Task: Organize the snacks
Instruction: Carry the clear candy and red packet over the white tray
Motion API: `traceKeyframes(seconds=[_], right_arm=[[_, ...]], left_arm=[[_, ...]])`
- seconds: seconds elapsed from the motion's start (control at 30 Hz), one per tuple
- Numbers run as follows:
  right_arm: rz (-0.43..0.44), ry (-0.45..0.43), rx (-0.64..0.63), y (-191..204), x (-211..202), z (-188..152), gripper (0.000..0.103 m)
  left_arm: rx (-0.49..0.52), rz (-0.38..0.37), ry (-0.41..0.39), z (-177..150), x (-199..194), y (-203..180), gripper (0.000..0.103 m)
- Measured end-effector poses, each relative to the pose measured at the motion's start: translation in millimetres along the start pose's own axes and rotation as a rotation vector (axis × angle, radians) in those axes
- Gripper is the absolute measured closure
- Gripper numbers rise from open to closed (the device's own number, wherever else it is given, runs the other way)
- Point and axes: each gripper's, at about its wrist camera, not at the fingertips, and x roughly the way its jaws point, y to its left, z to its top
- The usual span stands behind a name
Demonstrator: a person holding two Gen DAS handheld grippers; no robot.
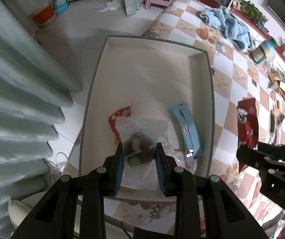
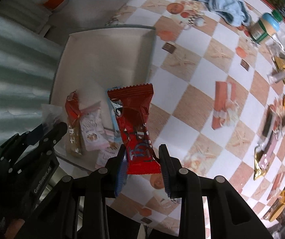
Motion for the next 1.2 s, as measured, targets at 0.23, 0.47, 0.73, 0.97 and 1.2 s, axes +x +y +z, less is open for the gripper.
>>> traceKeyframes(seconds=[0.23, 0.47, 0.73, 0.97, 1.2], right_arm=[[0.028, 0.012, -0.023, 16, 18, 22, 0.07], [0.049, 0.014, -0.041, 32, 33, 41, 0.07], [0.069, 0.024, -0.033, 36, 46, 54, 0.07], [0.093, 0.062, -0.018, 41, 68, 60, 0.07], [0.093, 0.096, 0.023, 31, 88, 64, 0.07]], left_arm=[[-0.011, 0.016, -0.001, 17, 14, 5, 0.071], [-0.018, 0.033, -0.008, 36, 24, 8, 0.071], [-0.023, 0.042, 0.003, 45, 36, 9, 0.071], [-0.001, 0.058, 0.022, 47, 52, 11, 0.071], [0.008, 0.061, 0.029, 58, 65, 12, 0.071]])
